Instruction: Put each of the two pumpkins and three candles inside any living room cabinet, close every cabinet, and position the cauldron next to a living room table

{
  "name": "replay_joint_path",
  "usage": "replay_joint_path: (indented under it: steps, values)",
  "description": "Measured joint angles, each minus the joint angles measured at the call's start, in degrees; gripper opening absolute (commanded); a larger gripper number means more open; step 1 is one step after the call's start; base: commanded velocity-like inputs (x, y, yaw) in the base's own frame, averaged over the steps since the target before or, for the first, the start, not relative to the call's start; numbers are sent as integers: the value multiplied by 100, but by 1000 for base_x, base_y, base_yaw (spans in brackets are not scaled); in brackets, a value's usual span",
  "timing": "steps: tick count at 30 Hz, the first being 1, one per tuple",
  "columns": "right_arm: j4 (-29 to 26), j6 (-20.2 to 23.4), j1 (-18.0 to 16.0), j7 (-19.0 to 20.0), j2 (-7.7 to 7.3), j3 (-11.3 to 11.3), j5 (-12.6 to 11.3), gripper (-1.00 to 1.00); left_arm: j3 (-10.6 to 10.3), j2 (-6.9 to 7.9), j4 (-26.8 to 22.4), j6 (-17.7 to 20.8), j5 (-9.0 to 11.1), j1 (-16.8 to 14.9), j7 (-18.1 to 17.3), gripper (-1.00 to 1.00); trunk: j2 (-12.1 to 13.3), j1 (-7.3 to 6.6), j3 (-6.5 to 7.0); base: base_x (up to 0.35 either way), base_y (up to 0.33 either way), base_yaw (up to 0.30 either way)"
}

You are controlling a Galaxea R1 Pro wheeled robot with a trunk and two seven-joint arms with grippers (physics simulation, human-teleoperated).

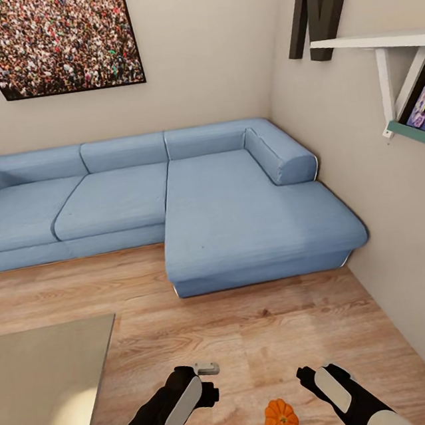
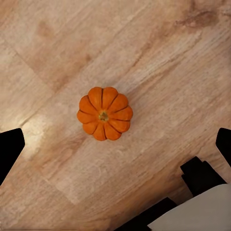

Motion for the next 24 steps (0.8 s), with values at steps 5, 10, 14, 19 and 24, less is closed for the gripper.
replay_joint_path:
  steps: [5,10,14,19,24]
  values:
    - [7,-11,0,12,1,3,1,100,0,0,0,0,0,0,6,100,0,0,0,3,3,0]
    - [18,-26,0,15,-14,4,2,100,1,0,0,-1,0,0,9,100,0,0,0,0,81,0]
    - [27,-38,0,22,-22,3,3,100,2,3,-32,-7,0,0,13,100,0,0,0,0,29,0]
    - [45,-59,0,53,-27,2,3,100,39,10,-64,-8,0,0,17,100,0,0,0,0,5,0]
    - [58,-307,0,65,-27,3,-21,100,101,17,-148,-9,0,0,4,100,0,0,0,0,0,0]
